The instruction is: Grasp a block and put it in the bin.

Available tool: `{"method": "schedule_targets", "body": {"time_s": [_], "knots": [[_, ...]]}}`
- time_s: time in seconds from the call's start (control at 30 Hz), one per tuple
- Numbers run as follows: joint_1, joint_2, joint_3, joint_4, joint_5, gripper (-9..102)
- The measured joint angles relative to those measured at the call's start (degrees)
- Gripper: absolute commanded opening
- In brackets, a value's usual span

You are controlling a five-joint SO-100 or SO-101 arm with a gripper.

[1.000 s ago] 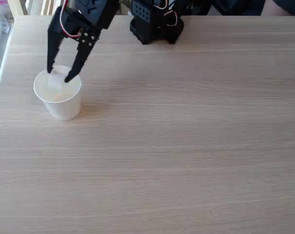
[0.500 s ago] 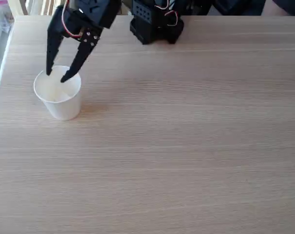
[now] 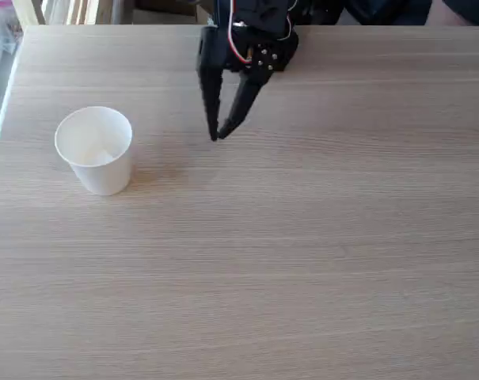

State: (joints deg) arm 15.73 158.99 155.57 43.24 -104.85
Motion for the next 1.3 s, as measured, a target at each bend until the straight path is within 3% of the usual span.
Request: {"method": "schedule_targets", "body": {"time_s": [0.27, 0.47, 0.7, 1.3], "knots": [[-11.1, 20.2, 10.1, 23.7, 13.1, 0], [-15.9, 26.5, 14.3, 33.9, 18.4, 0], [-15.4, 30.9, 21.4, 33.7, 17.1, 0], [-16.0, 31.6, 21.7, 33.8, 14.8, 2]]}}
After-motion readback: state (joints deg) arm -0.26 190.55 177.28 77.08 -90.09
